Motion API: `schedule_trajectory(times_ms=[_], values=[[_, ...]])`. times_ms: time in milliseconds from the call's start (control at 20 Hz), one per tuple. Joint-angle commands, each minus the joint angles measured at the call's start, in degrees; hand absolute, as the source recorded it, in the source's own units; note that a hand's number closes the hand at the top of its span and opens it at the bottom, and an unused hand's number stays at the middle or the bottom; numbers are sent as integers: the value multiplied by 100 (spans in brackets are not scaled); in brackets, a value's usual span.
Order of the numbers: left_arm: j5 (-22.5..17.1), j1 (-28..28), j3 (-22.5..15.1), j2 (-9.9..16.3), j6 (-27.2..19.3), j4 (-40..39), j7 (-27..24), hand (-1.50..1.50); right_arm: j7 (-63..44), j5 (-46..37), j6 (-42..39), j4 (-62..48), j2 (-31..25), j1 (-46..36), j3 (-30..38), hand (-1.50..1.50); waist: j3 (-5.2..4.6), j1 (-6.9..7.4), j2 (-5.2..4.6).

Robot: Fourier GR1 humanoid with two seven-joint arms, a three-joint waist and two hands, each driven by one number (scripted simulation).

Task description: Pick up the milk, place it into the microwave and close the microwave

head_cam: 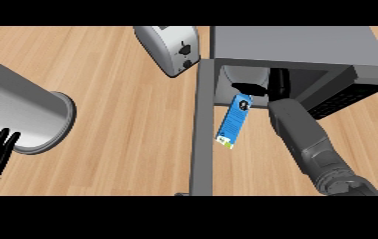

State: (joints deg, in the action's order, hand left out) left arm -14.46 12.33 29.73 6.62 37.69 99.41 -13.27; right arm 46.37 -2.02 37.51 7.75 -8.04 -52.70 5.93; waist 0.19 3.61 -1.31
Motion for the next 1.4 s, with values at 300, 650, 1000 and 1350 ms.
schedule_trajectory(times_ms=[300, 650, 1000, 1350], values=[[-165, 364, -125, 95, 396, 277, 212, -150, 750, 411, -1136, 582, 346, 833, 317, -150, -13, -288, 118], [-289, 690, -678, -224, 934, 406, 149, -150, 1096, 596, -2291, 857, 796, 1515, 98, -150, -18, -360, 157], [-22, 818, -1180, -511, 998, 847, 266, -150, 843, 1151, -2695, 2070, 803, 2485, -837, -150, -24, -414, 211], [803, 370, -1838, -606, 840, 918, 446, 150, 575, 1067, -3034, 3977, 549, 4121, -982, -150, -28, -522, 184]])
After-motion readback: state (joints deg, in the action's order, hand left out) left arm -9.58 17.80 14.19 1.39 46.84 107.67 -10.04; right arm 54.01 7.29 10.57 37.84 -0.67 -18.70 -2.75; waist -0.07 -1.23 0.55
